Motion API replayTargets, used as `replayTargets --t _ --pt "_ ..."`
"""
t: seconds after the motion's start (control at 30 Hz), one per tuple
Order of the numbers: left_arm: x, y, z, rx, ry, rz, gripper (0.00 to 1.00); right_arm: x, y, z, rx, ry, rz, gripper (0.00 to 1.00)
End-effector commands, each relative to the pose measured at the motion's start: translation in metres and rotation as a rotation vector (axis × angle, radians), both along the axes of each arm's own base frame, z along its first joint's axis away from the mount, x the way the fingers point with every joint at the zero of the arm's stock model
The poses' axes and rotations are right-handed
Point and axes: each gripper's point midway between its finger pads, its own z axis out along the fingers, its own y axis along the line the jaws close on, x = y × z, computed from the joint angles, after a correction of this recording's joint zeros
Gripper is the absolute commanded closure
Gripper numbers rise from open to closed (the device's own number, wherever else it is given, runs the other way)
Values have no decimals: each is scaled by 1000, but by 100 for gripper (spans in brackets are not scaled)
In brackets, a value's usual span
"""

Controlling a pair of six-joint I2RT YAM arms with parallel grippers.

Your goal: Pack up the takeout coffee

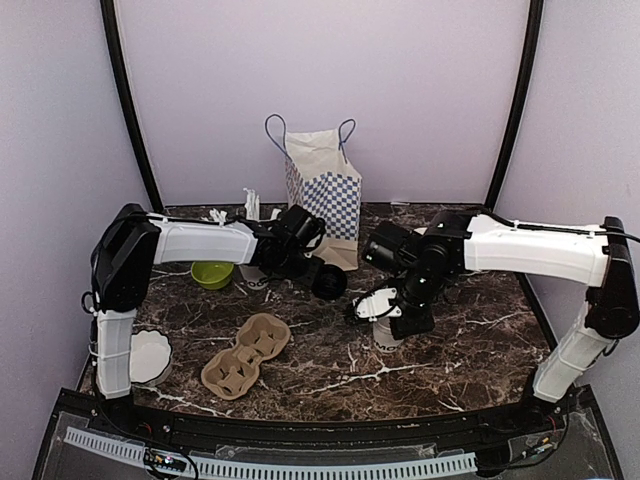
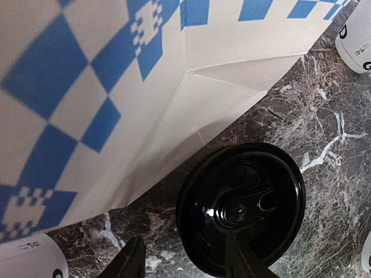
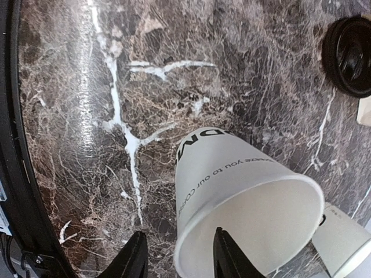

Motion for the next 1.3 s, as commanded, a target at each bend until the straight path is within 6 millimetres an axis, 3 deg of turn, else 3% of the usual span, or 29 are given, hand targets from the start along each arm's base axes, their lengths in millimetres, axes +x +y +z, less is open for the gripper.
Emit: replayTargets --t 0.0,0.2,0.47,0.77,0.9,1.1,1.27 --pt "0 -4 -3 -28 29 5 52 -7 7 44 120 4 4 60" --pt "5 -8 -8 -29 30 3 59 1 -1 68 197 -1 -34 60" --pt "6 -10 -8 -41 31 -5 74 13 -26 70 227 -35 -109 61" --pt "8 -11 0 -55 27 -2 86 21 -37 74 255 -57 -150 62" --pt "3 -14 23 -104 7 -24 88 26 -37 81 290 -70 -160 63" --pt "-7 -19 87 -229 -102 -106 90 53 -35 107 455 -90 -216 62" --pt "-19 -28 113 -316 -165 -212 91 75 -23 126 625 -56 -292 60"
